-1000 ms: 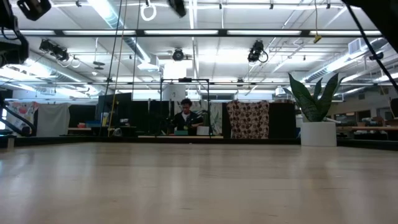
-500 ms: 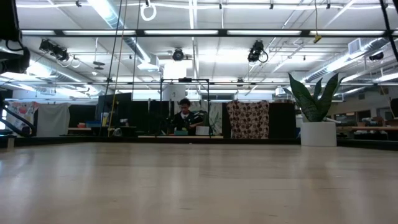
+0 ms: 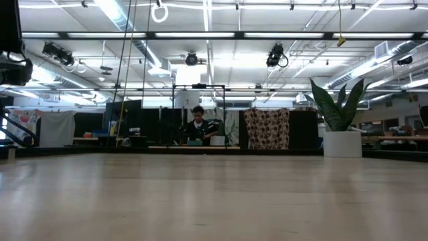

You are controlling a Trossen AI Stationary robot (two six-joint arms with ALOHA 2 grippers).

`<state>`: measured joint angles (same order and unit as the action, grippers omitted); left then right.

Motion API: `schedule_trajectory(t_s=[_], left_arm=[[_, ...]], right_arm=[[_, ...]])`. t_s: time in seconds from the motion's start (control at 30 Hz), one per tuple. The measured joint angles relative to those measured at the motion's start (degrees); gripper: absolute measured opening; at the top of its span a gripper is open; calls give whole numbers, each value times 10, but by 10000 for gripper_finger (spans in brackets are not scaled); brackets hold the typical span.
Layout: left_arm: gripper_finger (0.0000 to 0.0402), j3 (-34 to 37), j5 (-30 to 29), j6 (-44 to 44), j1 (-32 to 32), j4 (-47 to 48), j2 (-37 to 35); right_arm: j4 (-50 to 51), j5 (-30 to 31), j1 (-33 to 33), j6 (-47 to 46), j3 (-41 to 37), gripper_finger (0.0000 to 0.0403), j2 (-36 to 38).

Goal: Nest measuring cups in basket
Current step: Return to Home Position

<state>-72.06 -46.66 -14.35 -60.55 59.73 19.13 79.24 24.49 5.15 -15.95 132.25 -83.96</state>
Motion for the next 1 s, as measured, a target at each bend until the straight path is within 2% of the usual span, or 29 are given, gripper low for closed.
schedule_trajectory(t_s=[0.2,0.5,0.57,0.7,0.83,1.0], left_arm=[[0,77,-2,5,0,-39,-58],[0,201,4,36,0,-93,-190],[0,208,-3,57,-1,-96,-184],[0,223,39,91,-5,-146,-188],[0,242,60,135,-8,-185,-188],[0,263,54,146,-9,-203,-188]], right_arm=[[44,44,40,-35,0,8,36],[84,130,122,-98,-17,9,36],[86,163,144,-130,-46,9,48],[84,222,181,-206,-119,9,87],[54,240,204,-249,-215,9,120],[-42,260,227,-270,-358,9,183]])
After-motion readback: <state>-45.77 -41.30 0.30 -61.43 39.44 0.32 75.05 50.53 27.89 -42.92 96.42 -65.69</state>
